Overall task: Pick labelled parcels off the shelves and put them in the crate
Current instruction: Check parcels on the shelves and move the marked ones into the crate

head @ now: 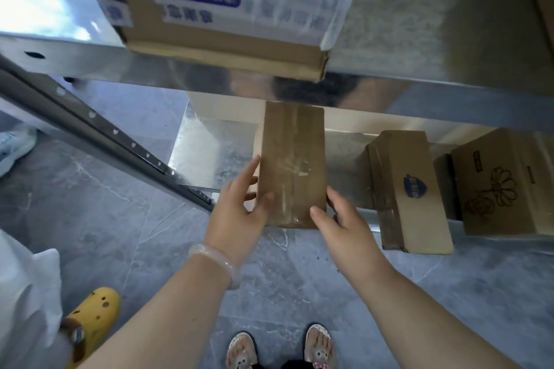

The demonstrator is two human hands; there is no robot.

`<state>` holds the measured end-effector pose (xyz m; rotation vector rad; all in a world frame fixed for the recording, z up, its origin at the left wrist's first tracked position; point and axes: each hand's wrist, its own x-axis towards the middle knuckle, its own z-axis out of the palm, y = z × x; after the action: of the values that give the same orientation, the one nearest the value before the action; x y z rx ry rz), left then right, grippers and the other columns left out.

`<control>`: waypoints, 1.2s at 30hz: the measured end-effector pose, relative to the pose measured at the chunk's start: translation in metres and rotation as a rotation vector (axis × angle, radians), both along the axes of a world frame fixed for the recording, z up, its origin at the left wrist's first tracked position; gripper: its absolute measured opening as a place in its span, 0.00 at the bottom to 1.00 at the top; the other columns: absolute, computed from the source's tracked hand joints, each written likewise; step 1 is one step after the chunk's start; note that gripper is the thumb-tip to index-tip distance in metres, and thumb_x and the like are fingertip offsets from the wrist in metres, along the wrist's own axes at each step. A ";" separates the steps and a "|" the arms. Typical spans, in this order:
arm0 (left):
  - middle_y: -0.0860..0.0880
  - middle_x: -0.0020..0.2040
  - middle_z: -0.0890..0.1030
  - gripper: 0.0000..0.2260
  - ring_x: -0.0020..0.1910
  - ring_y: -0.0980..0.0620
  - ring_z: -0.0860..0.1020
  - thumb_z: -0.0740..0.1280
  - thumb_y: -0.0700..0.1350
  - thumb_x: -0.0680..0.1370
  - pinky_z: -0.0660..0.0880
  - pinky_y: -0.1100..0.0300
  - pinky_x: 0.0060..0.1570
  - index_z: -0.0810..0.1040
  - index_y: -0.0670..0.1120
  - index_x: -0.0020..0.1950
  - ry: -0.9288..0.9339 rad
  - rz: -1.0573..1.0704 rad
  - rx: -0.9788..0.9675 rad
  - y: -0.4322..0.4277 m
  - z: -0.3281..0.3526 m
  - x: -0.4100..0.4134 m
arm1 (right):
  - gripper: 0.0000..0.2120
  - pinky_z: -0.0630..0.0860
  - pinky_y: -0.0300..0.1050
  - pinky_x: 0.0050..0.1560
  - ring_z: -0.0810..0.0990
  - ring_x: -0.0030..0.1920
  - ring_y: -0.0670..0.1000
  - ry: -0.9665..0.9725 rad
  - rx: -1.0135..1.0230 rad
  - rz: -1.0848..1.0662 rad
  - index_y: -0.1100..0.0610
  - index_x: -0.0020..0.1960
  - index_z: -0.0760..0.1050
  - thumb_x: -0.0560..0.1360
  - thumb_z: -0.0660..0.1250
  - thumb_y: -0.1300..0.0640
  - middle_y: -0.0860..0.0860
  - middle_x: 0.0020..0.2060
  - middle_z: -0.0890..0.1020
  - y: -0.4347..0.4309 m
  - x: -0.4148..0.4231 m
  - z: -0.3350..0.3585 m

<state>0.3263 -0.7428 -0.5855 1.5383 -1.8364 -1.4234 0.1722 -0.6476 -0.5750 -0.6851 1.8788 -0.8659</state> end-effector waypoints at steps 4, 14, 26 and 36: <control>0.53 0.63 0.71 0.22 0.59 0.58 0.73 0.67 0.46 0.79 0.67 0.68 0.60 0.68 0.63 0.70 -0.101 0.024 -0.063 0.000 0.001 0.010 | 0.24 0.61 0.43 0.72 0.63 0.69 0.37 -0.019 -0.101 0.018 0.41 0.75 0.61 0.80 0.61 0.48 0.33 0.66 0.66 -0.005 0.024 0.008; 0.54 0.67 0.61 0.42 0.63 0.59 0.62 0.75 0.58 0.69 0.62 0.61 0.66 0.58 0.56 0.78 -0.175 0.069 0.042 -0.025 0.007 0.030 | 0.24 0.56 0.42 0.74 0.58 0.72 0.37 0.026 -0.072 0.159 0.37 0.75 0.58 0.81 0.59 0.49 0.35 0.70 0.62 -0.018 0.033 -0.007; 0.55 0.63 0.76 0.25 0.52 0.59 0.76 0.65 0.45 0.81 0.70 0.66 0.51 0.64 0.58 0.77 -0.156 0.075 0.167 -0.041 -0.033 0.037 | 0.32 0.58 0.39 0.70 0.59 0.74 0.42 -0.027 0.076 0.123 0.36 0.77 0.52 0.79 0.64 0.49 0.40 0.76 0.57 -0.018 0.014 -0.033; 0.43 0.71 0.69 0.33 0.68 0.39 0.67 0.69 0.45 0.75 0.66 0.44 0.68 0.61 0.54 0.78 -0.393 0.060 -0.144 -0.035 -0.027 -0.010 | 0.28 0.60 0.35 0.67 0.62 0.72 0.42 0.387 0.057 0.115 0.39 0.76 0.57 0.80 0.63 0.49 0.41 0.73 0.62 0.023 -0.057 -0.019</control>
<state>0.3167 -0.7777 -0.6125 1.8805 -2.0347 -0.9867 0.1150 -0.6243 -0.5944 -0.9688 2.1693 -0.6351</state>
